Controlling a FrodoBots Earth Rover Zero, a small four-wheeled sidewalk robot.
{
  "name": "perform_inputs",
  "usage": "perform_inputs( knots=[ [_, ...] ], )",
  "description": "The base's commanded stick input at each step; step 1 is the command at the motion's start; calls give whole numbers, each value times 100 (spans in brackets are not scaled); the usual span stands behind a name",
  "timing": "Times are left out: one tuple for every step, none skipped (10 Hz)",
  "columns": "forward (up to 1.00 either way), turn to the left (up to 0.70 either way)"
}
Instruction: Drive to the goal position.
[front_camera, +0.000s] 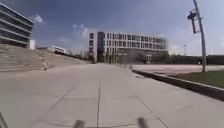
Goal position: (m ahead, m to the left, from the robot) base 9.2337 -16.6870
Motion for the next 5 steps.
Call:
perform_inputs(
  knots=[
    [70, 2],
    [70, 2],
    [70, 2],
    [70, 2],
    [70, 2]
  ],
)
